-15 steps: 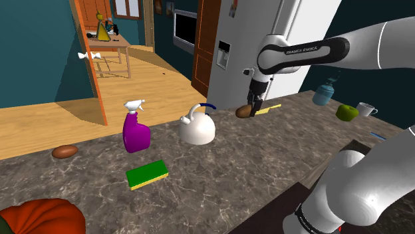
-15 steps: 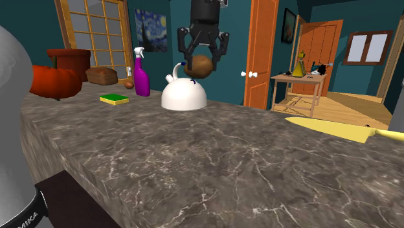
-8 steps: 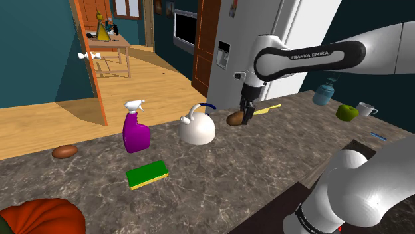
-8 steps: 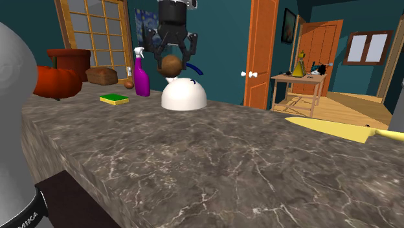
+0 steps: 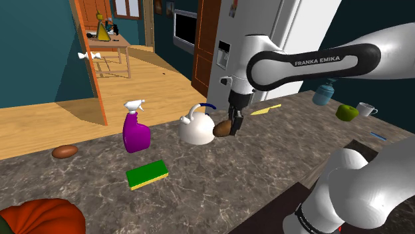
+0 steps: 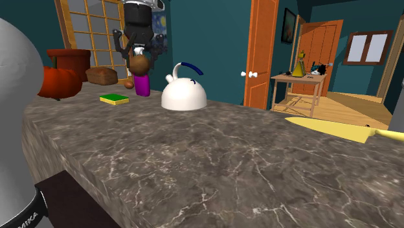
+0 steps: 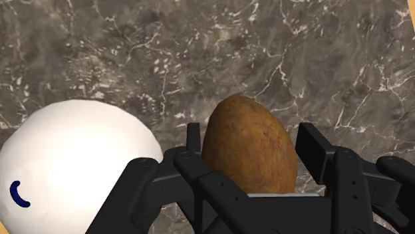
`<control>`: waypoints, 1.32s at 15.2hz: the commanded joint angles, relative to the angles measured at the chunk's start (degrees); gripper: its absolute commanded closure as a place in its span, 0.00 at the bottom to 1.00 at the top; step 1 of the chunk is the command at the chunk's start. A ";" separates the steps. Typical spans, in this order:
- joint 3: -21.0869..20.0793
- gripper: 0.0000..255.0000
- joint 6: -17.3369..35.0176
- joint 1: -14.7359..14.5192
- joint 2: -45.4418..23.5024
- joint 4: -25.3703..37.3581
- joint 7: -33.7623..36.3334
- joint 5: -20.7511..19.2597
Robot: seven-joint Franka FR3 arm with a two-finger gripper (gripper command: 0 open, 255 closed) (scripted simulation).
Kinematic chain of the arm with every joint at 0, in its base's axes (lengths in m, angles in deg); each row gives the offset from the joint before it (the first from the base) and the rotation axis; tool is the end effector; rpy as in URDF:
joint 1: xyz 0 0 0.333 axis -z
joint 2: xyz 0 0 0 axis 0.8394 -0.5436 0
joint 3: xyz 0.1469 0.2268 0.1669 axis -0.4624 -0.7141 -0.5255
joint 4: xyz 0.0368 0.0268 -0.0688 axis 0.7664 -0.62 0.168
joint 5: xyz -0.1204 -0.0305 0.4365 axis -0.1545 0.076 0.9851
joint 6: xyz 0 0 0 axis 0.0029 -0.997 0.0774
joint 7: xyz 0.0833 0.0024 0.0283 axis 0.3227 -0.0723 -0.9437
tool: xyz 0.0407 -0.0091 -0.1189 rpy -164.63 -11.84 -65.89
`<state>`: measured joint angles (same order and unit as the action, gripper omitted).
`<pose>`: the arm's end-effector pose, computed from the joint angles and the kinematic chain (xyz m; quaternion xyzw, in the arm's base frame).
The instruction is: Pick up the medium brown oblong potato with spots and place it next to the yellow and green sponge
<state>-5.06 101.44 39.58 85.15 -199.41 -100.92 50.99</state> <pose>0.4505 0.0900 0.4293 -0.9149 -0.4026 0.0059 0.0291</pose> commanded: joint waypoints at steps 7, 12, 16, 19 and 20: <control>-8.43 1.00 1.57 -5.12 -1.46 0.41 11.04 4.32; -13.57 1.00 2.44 -8.09 -4.74 3.35 17.94 6.40; -17.51 1.00 3.08 -10.17 -8.42 6.86 23.50 7.31; -20.36 1.00 3.46 -11.54 -11.73 10.15 27.74 7.43; -21.27 1.00 3.55 -11.97 -12.94 11.37 29.17 7.34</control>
<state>-25.34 104.85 28.09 73.34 -189.17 -73.34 58.33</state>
